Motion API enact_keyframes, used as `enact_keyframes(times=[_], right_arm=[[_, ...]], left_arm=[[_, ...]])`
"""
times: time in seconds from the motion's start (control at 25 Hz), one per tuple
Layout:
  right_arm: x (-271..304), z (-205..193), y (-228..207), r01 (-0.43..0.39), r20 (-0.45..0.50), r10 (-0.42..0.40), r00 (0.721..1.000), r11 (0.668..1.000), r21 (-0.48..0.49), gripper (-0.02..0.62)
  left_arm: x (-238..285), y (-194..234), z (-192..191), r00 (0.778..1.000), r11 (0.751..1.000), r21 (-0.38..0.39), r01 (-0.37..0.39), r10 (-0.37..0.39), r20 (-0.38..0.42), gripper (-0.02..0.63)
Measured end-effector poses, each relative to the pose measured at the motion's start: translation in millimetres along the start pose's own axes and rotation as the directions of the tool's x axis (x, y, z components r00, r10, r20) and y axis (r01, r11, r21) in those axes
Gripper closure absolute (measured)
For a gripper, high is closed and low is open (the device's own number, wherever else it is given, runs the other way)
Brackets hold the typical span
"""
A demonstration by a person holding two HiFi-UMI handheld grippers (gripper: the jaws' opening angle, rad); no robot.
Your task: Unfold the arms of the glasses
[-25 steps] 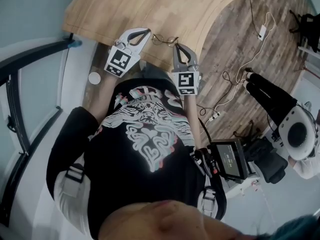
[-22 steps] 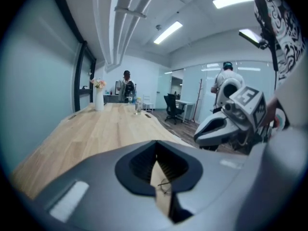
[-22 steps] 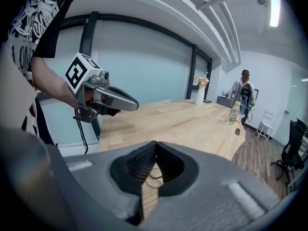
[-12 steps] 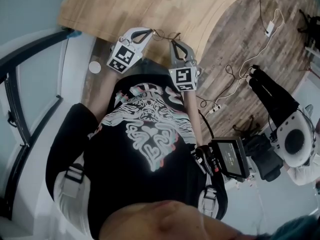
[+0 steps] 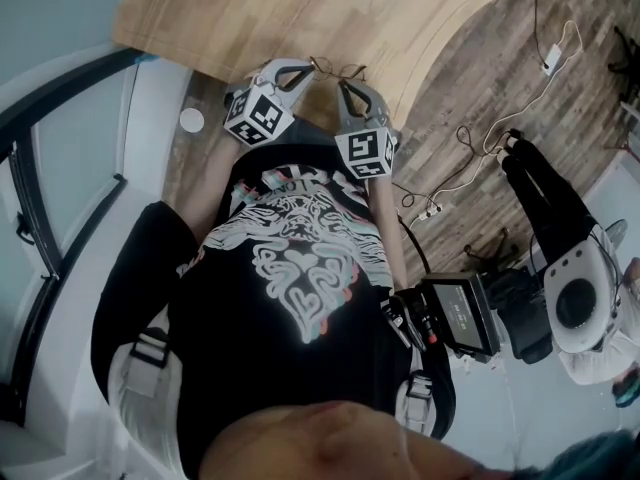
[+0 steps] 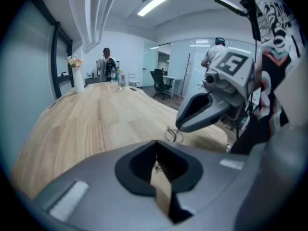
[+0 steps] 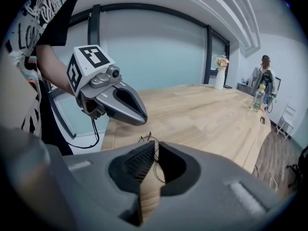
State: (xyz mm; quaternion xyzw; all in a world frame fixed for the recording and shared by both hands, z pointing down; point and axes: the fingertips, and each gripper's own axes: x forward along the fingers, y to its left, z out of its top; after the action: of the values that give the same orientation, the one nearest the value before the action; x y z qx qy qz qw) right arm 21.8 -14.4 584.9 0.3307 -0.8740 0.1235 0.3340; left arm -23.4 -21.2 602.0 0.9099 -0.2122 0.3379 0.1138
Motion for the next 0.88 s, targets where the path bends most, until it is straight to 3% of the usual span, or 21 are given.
enact_keyframes(times=[0.04, 0.32, 0.56, 0.88], right_arm=[[2.1, -2.8, 1.0, -0.012, -0.015, 0.012, 1.0, 1.0, -0.002, 0.558], [20.5, -9.4, 5.0, -0.061, -0.065, 0.056, 0.996, 0.996, -0.072, 0.551], [33.1, -6.7, 8.9, -0.109, -0.103, 0.094, 0.99, 0.983, -0.145, 0.537], [46.4, -13.4, 23.7, -0.195, -0.199, 0.142, 0.97, 0.94, -0.279, 0.537]], left_arm=[[1.7, -1.1, -2.2, 1.0, 1.0, 0.011, 0.005, -0.005, -0.013, 0.617], [16.5, -6.9, -18.4, 0.995, 0.989, 0.144, 0.013, 0.001, -0.097, 0.617], [16.7, -4.6, -10.0, 0.994, 0.985, 0.17, 0.022, -0.003, -0.113, 0.604], [14.8, -0.2, -15.3, 0.989, 0.989, 0.141, 0.047, -0.026, -0.143, 0.595]])
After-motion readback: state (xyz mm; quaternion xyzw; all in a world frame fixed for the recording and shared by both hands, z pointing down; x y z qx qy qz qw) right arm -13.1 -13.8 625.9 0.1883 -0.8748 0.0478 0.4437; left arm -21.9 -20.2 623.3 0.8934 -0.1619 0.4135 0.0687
